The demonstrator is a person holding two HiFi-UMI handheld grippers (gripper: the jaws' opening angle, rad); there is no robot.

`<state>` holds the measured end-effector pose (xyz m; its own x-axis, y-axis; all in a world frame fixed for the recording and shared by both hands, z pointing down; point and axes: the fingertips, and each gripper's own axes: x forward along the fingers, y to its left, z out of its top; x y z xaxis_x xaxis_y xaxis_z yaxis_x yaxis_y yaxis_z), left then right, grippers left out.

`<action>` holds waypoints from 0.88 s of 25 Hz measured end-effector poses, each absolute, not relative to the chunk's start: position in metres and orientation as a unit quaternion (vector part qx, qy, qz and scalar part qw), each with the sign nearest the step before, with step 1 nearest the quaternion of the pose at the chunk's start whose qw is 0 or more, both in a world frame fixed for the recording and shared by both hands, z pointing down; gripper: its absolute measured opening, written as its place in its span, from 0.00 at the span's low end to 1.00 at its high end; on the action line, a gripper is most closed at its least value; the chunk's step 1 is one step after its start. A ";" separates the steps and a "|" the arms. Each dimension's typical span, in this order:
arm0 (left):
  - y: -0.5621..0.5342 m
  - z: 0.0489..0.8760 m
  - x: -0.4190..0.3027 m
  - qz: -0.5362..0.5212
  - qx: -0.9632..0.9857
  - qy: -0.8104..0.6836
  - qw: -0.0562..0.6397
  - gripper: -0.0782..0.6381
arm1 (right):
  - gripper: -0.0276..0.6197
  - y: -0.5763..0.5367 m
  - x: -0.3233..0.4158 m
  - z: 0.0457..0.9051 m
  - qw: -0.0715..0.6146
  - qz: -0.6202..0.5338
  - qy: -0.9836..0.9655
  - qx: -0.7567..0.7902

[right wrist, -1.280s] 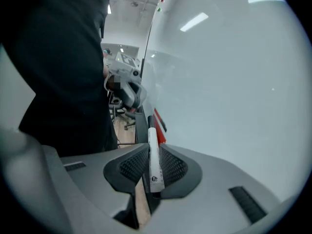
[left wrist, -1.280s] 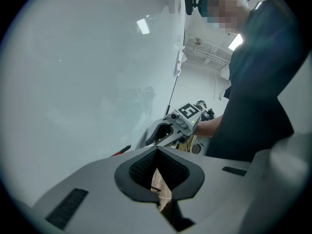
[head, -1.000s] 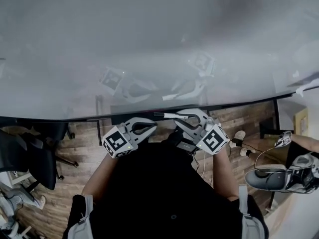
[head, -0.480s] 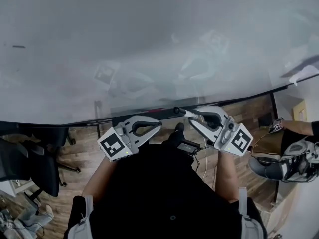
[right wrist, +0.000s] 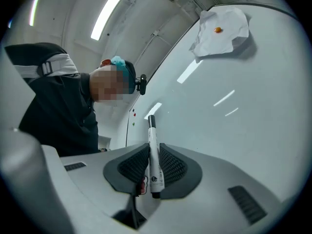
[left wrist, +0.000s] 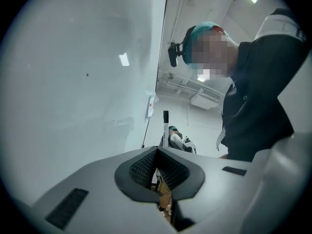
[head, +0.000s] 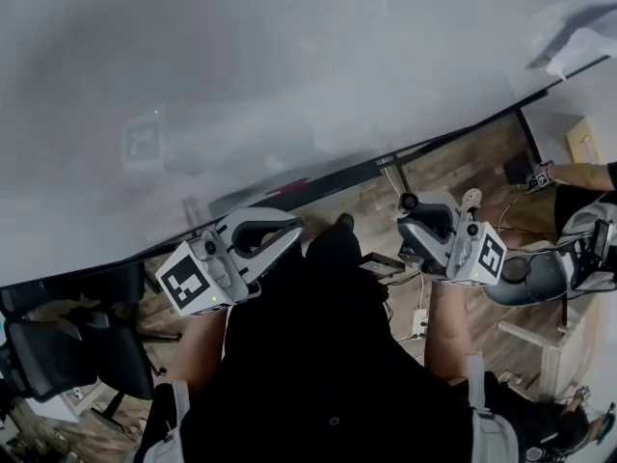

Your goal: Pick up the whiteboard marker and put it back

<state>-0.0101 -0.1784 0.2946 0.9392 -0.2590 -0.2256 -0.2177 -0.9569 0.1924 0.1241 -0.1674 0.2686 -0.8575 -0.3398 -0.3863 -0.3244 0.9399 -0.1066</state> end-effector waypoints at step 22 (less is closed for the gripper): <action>-0.059 0.317 0.033 -0.087 0.980 -0.141 0.113 0.12 | 0.16 -0.043 0.152 0.293 0.244 -0.095 0.957 -0.128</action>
